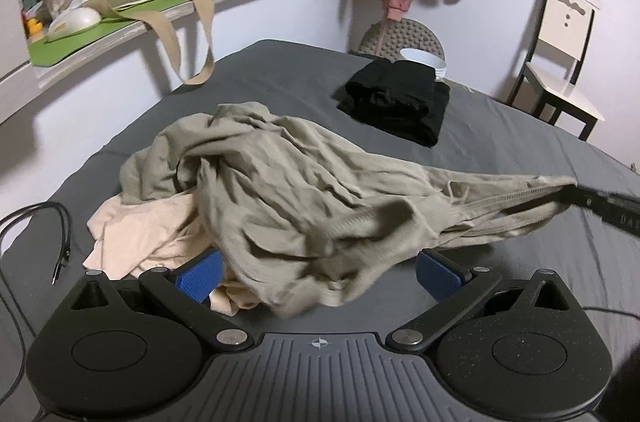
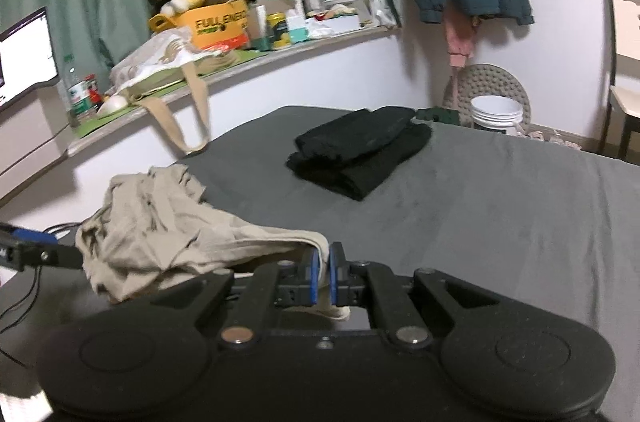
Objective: Fold clothes
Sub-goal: 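Lift and pull the khaki garment with the right gripper, spreading it out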
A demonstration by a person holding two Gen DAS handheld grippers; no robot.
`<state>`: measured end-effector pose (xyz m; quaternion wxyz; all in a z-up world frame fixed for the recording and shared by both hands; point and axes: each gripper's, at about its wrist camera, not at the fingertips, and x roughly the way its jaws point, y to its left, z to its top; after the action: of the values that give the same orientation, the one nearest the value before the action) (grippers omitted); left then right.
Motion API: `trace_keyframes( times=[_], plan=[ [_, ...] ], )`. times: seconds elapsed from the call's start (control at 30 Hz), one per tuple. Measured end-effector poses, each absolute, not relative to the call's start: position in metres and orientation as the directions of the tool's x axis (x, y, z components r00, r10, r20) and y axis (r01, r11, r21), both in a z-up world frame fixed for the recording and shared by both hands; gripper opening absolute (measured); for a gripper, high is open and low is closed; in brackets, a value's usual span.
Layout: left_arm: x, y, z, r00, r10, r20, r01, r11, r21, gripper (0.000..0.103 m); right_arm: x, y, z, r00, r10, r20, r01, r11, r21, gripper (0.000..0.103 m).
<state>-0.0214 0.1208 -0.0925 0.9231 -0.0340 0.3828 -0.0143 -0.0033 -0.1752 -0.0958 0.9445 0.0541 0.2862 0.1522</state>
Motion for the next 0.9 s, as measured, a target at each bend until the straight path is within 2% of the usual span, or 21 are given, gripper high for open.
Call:
trace_keyframes(
  times=[0.27, 0.53, 0.9],
  plan=[
    [-0.019, 0.109, -0.088, 0.708, -0.087, -0.700, 0.035, 0.995, -0.088, 0.103, 0.006, -0.206, -0.096, 0.786, 0.274, -0.554, -0.216, 0.961, 0.170, 0.006],
    [-0.013, 0.098, -0.087, 0.708, -0.041, -0.705, 0.024, 0.999, -0.034, 0.103, 0.018, -0.227, -0.100, 0.761, 0.274, -0.589, -0.215, 0.962, 0.169, 0.006],
    [0.001, 0.066, -0.104, 0.664, -0.052, -0.746, 0.116, 0.993, 0.033, 0.103, 0.019, -0.272, -0.119, 0.767, 0.188, -0.613, -0.065, 0.974, 0.217, 0.007]
  ],
)
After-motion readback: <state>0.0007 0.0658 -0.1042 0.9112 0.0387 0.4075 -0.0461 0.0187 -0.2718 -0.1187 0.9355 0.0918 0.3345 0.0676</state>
